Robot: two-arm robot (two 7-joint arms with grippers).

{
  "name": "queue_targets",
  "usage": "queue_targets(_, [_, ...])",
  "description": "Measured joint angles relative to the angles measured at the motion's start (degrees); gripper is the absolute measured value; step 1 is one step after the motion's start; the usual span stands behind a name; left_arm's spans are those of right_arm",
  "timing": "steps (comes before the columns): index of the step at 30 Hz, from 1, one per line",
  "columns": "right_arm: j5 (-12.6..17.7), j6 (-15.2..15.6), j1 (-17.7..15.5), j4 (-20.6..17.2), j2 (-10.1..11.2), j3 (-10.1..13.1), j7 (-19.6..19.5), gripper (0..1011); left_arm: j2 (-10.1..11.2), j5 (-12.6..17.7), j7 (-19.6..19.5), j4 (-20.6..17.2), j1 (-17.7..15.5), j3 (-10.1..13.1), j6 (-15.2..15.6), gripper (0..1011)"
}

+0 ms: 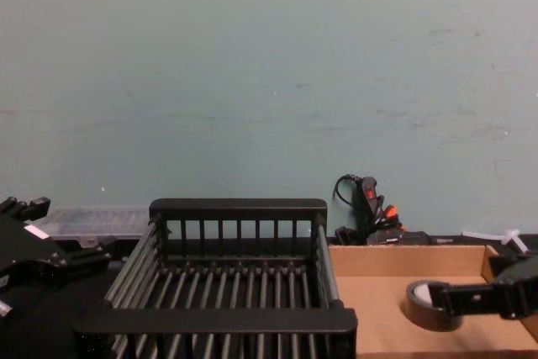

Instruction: Pick up the white tape and place it into the black box , Pick up the silver tape and place it into the brown box.

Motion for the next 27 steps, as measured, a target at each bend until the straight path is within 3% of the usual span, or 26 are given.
queue_targets(13, [2.1, 6.0, -4.3, -6.2, 1.8, -2.2, 0.4, 1002, 0.0, 0.0, 0.0, 0.0, 0.0, 0.0, 0.0, 1001])
queue_targets(27, [2.7, 8.3, -6.2, -7.3, 3.0, -5.3, 0.7, 1002, 0.0, 0.0, 0.0, 0.0, 0.0, 0.0, 0.0, 1001])
